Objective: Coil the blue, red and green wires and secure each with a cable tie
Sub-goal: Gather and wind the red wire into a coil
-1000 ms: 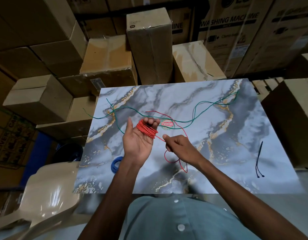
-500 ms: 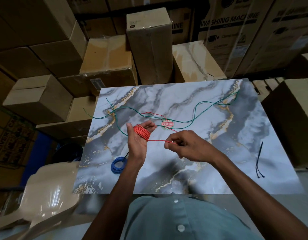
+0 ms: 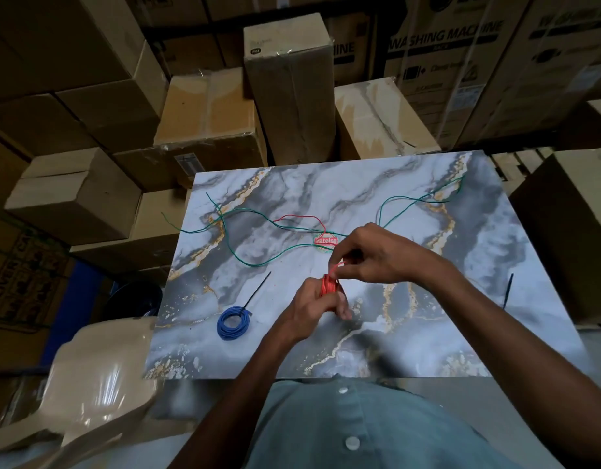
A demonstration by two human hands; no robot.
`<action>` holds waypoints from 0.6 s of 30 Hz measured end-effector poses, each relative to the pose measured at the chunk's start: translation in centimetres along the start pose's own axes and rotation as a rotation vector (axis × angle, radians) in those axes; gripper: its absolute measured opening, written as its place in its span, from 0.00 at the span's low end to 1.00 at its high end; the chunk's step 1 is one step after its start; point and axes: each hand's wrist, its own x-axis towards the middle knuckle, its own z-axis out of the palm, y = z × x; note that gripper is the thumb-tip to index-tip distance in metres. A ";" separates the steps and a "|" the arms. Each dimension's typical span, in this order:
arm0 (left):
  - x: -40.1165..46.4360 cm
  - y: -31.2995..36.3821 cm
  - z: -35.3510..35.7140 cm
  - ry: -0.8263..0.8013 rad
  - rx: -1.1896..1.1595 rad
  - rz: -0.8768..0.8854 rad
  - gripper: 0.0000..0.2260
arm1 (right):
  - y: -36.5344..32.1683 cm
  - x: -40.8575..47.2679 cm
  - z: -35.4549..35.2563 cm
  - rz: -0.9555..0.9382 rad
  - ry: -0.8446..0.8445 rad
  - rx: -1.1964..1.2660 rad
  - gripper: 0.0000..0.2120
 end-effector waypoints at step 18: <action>-1.8 1.6 -0.2 -0.057 -0.481 -0.140 0.22 | 9.5 2.0 5.5 -0.006 0.283 -0.259 0.21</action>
